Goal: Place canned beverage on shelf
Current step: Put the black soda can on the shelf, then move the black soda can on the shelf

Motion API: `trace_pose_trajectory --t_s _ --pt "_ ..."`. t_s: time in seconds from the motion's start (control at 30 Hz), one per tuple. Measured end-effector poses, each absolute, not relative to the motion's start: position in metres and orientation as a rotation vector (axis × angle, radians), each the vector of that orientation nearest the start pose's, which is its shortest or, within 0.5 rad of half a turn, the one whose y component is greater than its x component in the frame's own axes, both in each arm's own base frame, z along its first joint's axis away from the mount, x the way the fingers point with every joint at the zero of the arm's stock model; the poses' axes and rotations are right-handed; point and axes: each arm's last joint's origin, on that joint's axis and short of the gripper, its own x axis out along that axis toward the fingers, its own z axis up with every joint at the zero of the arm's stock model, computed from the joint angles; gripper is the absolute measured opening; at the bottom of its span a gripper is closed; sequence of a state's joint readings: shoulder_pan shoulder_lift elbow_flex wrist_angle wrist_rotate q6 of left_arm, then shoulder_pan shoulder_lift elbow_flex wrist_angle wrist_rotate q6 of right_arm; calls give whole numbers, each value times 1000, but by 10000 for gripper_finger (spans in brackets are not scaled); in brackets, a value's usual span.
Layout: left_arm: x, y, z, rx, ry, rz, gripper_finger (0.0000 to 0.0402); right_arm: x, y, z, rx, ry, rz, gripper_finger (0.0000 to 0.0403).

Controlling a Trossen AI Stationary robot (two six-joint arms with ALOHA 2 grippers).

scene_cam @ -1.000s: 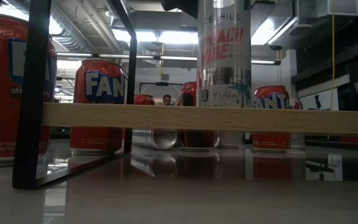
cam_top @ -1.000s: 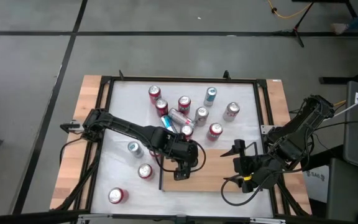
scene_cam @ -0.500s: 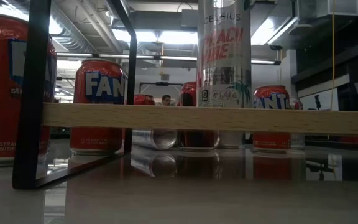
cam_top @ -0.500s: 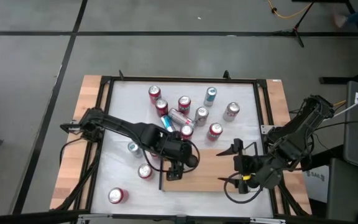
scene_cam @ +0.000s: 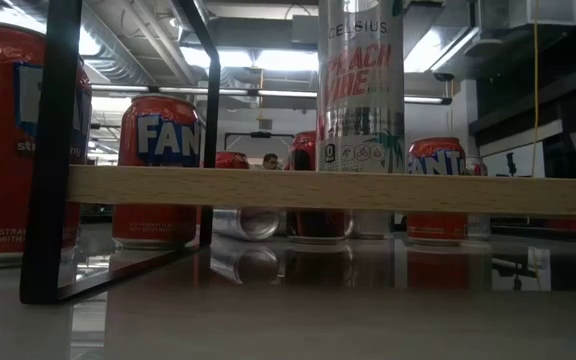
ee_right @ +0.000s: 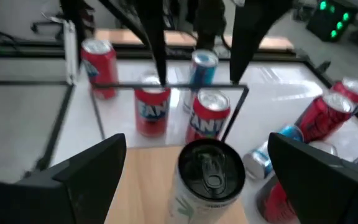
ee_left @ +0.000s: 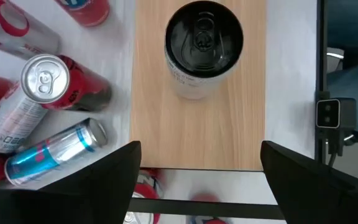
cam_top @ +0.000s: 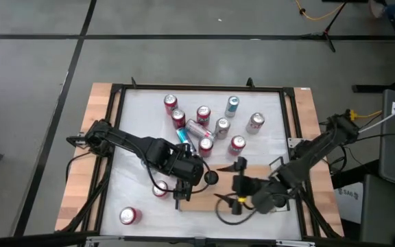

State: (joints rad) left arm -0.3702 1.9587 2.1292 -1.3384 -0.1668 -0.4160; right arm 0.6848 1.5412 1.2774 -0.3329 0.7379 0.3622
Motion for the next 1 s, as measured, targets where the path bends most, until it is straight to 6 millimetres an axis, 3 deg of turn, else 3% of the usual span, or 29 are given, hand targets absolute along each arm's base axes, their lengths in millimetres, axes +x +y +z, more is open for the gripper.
trace_pose_trajectory --t_s 0.33,0.73,1.0 --pt "364 -138 360 -52 1133 58 322 305 181 285 50 527 -157 381" --pt "364 -138 360 -50 1127 64 322 307 179 281 81 564 -147 381" --pt "364 -139 360 -50 1125 65 322 315 179 266 70 606 -167 381"
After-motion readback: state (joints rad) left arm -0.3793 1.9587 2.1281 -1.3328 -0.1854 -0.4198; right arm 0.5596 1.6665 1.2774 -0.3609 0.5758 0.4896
